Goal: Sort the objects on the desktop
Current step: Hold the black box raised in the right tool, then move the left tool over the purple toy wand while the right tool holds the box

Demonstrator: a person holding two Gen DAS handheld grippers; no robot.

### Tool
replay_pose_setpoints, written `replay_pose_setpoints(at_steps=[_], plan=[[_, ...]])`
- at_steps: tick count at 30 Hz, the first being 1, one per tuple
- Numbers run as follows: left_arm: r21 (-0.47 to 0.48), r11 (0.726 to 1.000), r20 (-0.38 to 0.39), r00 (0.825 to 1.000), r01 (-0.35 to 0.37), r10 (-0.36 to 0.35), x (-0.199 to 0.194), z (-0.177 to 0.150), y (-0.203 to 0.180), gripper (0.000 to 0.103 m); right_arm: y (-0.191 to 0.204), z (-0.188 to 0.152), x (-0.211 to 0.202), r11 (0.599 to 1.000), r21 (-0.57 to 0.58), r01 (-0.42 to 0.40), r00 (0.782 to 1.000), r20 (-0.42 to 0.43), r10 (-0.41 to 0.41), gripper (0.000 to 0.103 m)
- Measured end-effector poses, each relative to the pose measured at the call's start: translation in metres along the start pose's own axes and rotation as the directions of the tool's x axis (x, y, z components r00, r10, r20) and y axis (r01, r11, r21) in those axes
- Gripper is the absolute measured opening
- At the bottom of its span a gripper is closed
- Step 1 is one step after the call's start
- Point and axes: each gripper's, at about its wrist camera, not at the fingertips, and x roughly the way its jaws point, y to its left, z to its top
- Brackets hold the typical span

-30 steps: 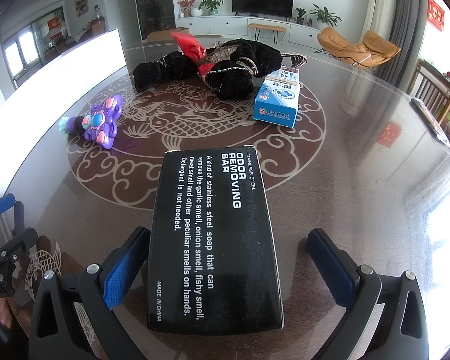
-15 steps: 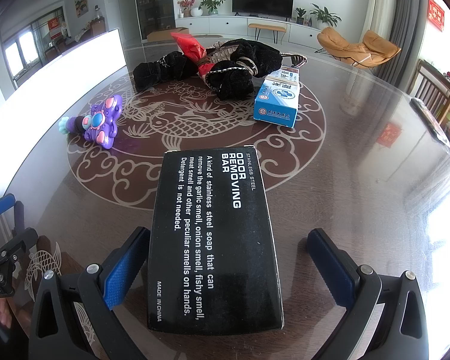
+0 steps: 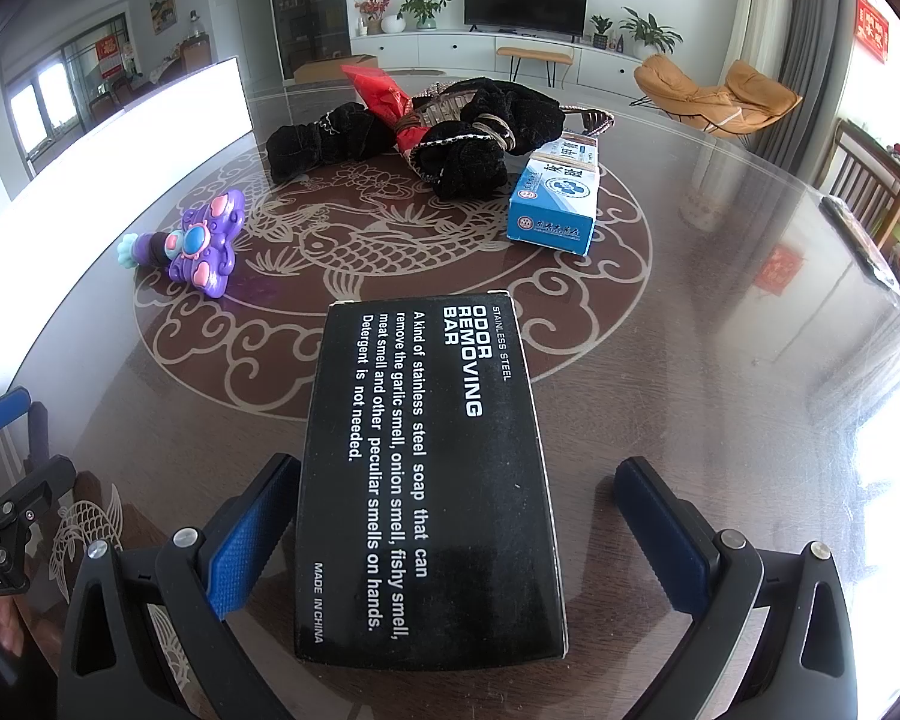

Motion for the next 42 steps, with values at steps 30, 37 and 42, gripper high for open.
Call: replay_pose_setpoints(at_steps=[30, 37, 42], plan=[[0.546, 0.825, -0.115, 0.988, 0.146, -0.098, 0.057, 0.126, -0.034, 0.103, 0.000, 0.000, 0.000, 1.000, 0.000, 0.000, 1.000, 0.000, 0.000, 0.103], [0.510, 0.818, -0.252, 0.955, 0.268, -0.156, 0.084, 0.124, -0.032, 0.079, 0.000, 0.000, 0.000, 1.000, 0.000, -0.001, 1.000, 0.000, 0.001, 0.103], [0.462, 0.838, -0.280, 0.944, 0.291, -0.174, 0.069, 0.110, -0.030, 0.032, 0.000, 0.000, 0.000, 1.000, 0.000, 0.000, 1.000, 0.000, 0.000, 0.103]])
